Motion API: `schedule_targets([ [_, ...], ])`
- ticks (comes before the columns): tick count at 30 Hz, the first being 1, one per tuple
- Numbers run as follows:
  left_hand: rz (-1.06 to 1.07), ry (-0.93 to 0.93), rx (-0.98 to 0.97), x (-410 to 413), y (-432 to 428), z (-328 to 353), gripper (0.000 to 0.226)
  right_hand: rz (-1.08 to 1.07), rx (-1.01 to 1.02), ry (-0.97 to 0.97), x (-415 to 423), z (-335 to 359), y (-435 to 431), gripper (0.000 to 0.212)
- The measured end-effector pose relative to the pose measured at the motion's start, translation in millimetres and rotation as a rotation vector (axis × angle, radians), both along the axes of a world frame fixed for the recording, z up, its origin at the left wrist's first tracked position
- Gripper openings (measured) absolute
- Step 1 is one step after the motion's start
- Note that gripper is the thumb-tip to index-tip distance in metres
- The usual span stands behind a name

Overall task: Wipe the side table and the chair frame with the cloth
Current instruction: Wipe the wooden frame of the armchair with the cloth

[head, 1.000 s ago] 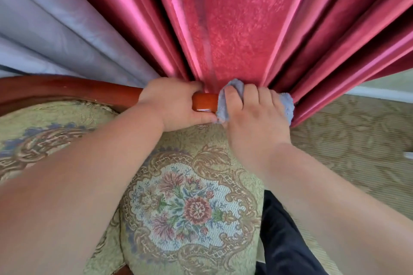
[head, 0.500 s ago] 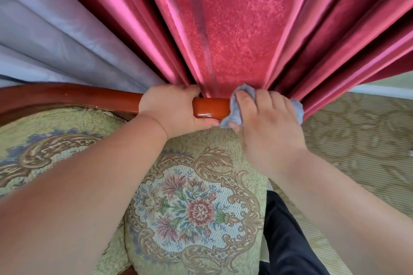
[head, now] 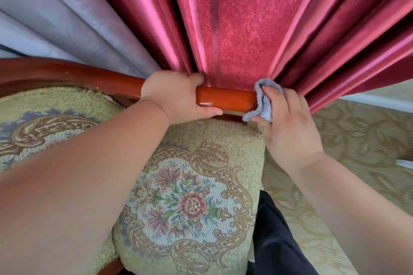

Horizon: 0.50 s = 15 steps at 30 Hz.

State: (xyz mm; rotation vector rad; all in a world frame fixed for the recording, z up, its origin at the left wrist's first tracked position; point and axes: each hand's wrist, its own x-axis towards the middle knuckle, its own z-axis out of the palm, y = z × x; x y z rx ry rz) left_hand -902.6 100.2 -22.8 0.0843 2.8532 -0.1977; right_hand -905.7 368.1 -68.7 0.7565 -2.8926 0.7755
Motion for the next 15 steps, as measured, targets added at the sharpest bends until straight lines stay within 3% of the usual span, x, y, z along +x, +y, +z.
schedule_targets([
  [4, 0.049, -0.031, 0.014, 2, 2, 8, 0.088, -0.019, 0.057, -0.066, 10, 6, 5, 0.069],
  [8, 0.186, -0.04, 0.031, 25, 12, 17, 0.093, -0.11, 0.337, -0.305, 15, 27, 9, 0.087],
  [11, 0.236, -0.03, 0.083, 66, 25, 23, 0.095, -0.23, 0.263, -0.602, 24, 54, 4, 0.062],
  [13, 0.25, -0.08, 0.15, 102, 29, 32, 0.091, -0.217, 0.448, -0.765, 42, 77, -8, 0.051],
  [15, 0.251, -0.144, 0.174, 140, 28, 41, 0.082, -0.184, 0.581, -0.737, 54, 78, -10, 0.047],
])
